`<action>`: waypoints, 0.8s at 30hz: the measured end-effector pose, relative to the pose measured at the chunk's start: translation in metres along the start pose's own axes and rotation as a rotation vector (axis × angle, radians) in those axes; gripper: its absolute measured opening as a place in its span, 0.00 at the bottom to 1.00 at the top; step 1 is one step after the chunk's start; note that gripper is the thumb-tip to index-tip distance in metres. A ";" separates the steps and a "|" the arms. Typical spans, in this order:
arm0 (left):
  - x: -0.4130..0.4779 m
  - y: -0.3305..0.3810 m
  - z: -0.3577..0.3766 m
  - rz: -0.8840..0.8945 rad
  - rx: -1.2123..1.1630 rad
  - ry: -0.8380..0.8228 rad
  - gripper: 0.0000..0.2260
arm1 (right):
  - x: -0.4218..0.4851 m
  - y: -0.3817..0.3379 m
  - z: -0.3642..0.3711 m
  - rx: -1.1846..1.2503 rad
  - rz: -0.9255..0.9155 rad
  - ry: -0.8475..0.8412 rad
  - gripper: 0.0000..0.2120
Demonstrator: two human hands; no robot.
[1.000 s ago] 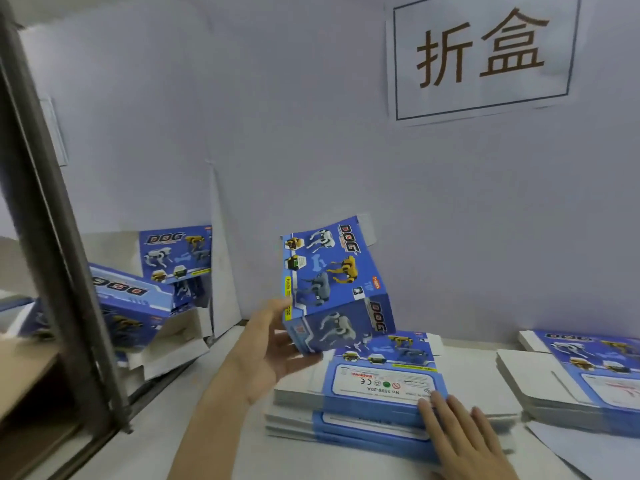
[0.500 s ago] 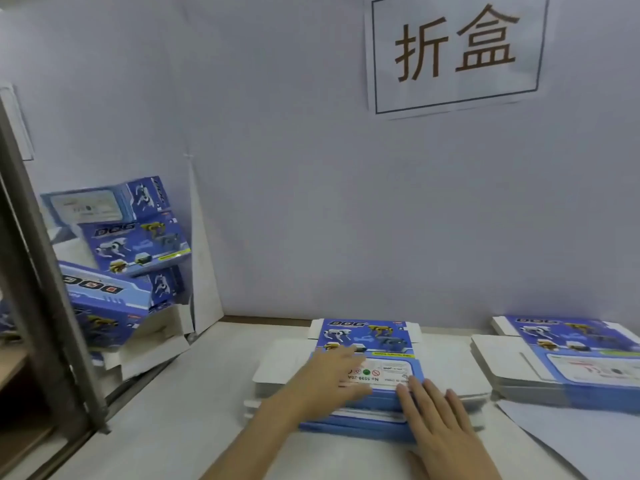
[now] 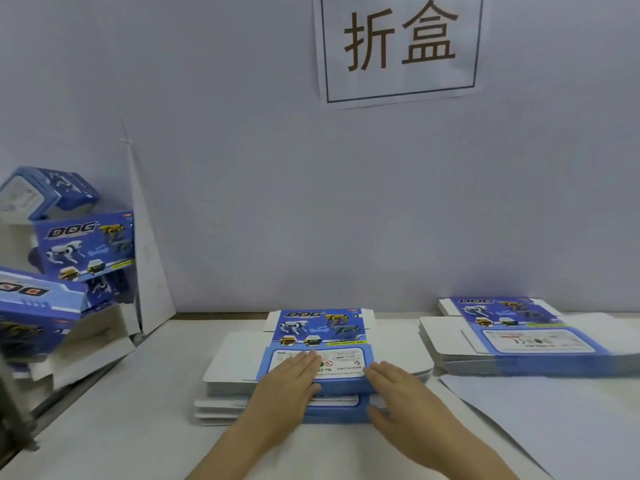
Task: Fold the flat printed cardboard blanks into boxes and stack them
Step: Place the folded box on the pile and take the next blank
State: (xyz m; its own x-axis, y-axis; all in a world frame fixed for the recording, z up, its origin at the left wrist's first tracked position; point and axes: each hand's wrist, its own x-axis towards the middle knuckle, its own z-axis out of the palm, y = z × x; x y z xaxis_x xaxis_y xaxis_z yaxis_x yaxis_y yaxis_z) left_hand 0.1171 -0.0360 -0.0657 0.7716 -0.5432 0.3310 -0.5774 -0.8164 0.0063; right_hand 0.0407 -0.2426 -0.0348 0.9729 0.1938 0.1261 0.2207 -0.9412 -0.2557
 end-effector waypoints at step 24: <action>-0.009 0.007 0.018 0.037 0.007 0.367 0.25 | 0.002 -0.004 0.013 -0.125 -0.019 0.022 0.23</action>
State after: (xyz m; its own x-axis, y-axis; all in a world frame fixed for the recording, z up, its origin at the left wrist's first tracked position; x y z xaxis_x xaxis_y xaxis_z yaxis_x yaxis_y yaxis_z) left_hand 0.1108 -0.0404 -0.0851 0.6024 -0.4670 0.6473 -0.6002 -0.7997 -0.0183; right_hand 0.0427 -0.2347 -0.0458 0.9665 0.2075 0.1509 0.2278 -0.9647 -0.1322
